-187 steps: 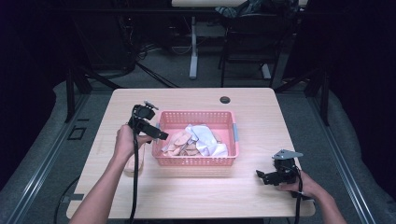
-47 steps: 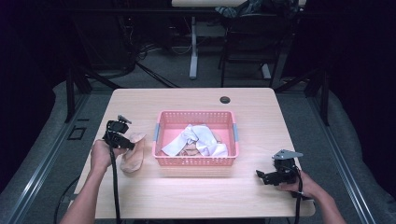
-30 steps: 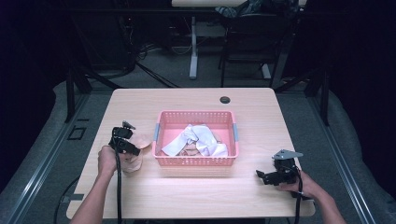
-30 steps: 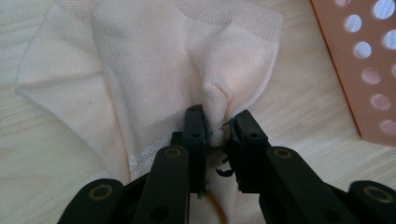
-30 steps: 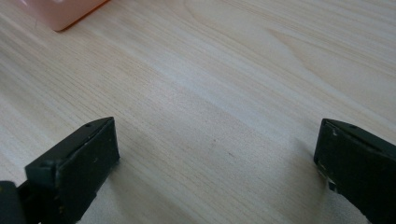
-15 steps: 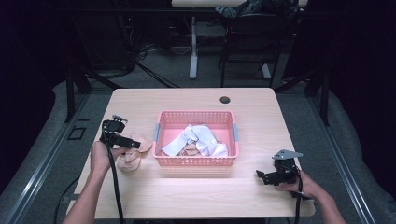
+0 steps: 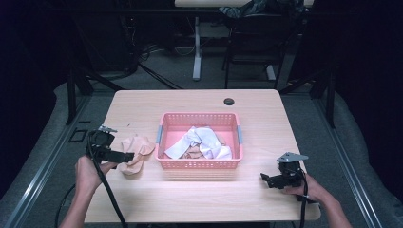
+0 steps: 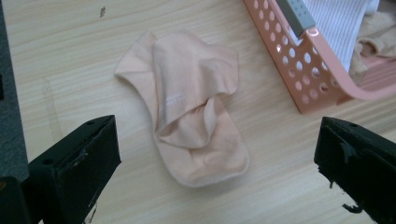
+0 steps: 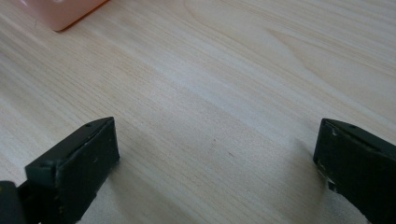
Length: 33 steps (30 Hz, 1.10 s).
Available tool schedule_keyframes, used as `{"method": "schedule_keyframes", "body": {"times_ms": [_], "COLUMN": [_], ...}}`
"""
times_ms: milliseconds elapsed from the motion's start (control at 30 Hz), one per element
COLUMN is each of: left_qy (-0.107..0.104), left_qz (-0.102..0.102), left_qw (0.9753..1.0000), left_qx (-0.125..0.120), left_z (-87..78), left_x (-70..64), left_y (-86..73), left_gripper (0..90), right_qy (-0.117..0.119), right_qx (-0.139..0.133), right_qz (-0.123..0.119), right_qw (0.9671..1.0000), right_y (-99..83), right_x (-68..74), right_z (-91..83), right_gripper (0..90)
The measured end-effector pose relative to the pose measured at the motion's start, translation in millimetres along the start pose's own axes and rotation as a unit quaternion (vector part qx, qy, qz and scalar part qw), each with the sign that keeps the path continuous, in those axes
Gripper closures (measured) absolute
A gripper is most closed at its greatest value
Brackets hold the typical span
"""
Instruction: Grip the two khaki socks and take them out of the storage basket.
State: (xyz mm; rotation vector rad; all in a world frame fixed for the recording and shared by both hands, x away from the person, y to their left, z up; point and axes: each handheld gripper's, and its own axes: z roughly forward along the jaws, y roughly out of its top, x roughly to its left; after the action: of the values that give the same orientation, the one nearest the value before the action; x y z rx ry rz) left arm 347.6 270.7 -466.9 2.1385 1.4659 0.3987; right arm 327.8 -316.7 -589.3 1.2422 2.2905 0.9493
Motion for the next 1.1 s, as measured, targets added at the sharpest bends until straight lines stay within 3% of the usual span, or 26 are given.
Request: {"method": "schedule_keyframes", "body": {"times_ms": [333, 400, 433, 467, 500, 533, 633, 833, 967, 1100], "left_qy": [0.012, 0.014, 0.014, 0.019, 0.019, 0.018, 0.019, 0.021, 0.015, 0.016], "left_qz": [-0.015, -0.026, -0.026, -0.028, -0.028, -0.034, -0.036, -0.044, -0.054, -0.051], "left_qw": [0.9998, 0.9995, 0.9995, 0.9994, 0.9994, 0.9992, 0.9992, 0.9988, 0.9984, 0.9986], "left_qx": [-0.007, -0.011, -0.011, -0.011, -0.011, -0.01, -0.004, -0.003, 0.004, 0.002], "left_z": [-1.9, 0.7, 0.7, 2.8, 2.8, 6.6, 13.1, 17.8, 21.4, 22.9], "left_x": [6.1, 7.9, 7.9, 8.5, 8.5, 9.1, 11.1, 13.9, 17.6, 17.7], "left_y": [-52.7, -70.6, -70.6, -82.7, -82.7, -94.2, -108.0, -119.1, -119.7, -117.1], "left_gripper": [0.0, 0.0, 0.0, 0.0, 0.0, 0.0, 0.0, 0.0, 0.0, 0.0], "right_qy": [0.0, 0.0, 0.0, 0.0, 0.0, 0.0, 0.0, 0.0, 0.001, 0.001], "right_qx": [-0.001, 0.0, 0.0, 0.0, -0.001, 0.0, 0.0, 0.0, 0.001, 0.001], "right_qz": [0.001, 0.0, 0.0, 0.0, 0.001, 0.0, 0.0, 0.0, -0.001, -0.001], "right_qw": [1.0, 1.0, 1.0, 1.0, 1.0, 1.0, 1.0, 1.0, 1.0, 1.0], "right_y": [0.0, 0.0, 0.0, 0.0, 0.0, 0.0, 0.0, 0.1, 0.2, 0.2], "right_x": [0.1, 0.0, 0.0, 0.0, 0.1, 0.0, 0.0, -0.1, -0.2, -0.3], "right_z": [0.1, 0.0, 0.0, 0.1, 0.1, 0.0, 0.0, 0.0, 0.0, 0.0], "right_gripper": [0.0, 0.0, 0.0, 0.0, 0.0, 0.0, 0.0, 0.0, 0.0, 0.0]}}
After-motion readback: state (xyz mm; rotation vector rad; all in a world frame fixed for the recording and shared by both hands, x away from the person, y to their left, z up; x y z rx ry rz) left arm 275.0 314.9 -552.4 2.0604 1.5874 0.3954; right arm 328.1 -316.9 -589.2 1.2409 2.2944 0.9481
